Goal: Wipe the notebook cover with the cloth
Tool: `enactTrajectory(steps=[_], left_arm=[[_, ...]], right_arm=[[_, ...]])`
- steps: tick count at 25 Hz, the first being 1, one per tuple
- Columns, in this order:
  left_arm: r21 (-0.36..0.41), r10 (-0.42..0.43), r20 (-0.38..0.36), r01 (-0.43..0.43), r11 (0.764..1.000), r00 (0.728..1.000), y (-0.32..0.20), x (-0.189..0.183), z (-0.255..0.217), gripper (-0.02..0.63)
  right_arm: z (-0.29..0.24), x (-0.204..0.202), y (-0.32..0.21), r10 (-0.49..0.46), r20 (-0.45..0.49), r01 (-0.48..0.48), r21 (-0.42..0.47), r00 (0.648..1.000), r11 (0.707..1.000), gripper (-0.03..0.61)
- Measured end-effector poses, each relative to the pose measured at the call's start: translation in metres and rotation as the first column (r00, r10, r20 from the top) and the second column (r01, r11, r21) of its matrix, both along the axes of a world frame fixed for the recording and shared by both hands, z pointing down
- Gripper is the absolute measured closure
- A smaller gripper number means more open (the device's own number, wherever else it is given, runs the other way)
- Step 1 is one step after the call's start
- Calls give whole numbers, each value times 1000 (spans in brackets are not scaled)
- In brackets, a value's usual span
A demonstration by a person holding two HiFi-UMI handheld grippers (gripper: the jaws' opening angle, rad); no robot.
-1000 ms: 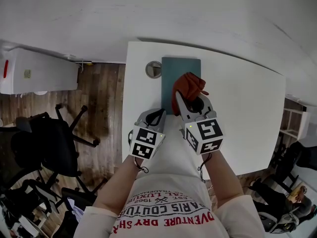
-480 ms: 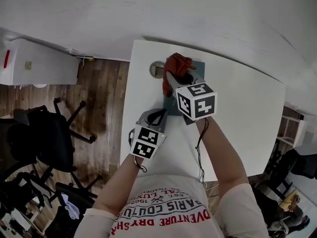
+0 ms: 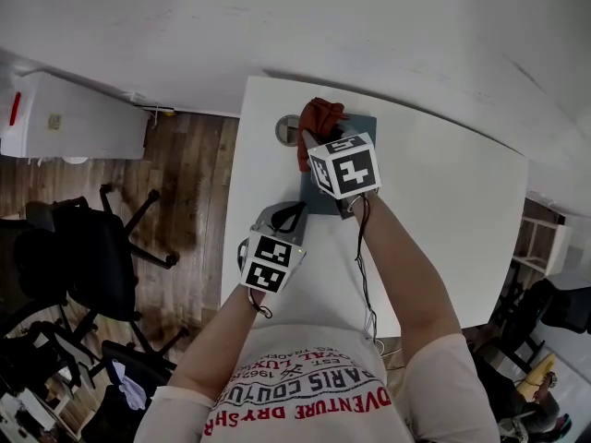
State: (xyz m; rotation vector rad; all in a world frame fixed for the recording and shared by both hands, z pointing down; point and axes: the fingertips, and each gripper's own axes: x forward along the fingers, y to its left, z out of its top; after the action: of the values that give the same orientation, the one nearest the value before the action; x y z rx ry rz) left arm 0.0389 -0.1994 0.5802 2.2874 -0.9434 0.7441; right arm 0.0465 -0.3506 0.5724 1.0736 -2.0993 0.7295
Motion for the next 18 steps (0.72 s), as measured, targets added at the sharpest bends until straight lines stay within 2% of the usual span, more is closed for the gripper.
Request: enactTrajectory(steps=[6,12,18], left_arm=[[4,16,8,-16,1000,1000,1,1,0,604],[10,17,11,-17,1000,1000,-1,1,0,604],[18,15,17,-15,1000,1000,0,1,0,604]], right_arm=[[0,6,0,-10,-2,10,-36,1000,999,506],[3,28,-2,58,34,-56,-62,998,997,505],[4,46,-3,85,41,-81,-84,996,993,505]])
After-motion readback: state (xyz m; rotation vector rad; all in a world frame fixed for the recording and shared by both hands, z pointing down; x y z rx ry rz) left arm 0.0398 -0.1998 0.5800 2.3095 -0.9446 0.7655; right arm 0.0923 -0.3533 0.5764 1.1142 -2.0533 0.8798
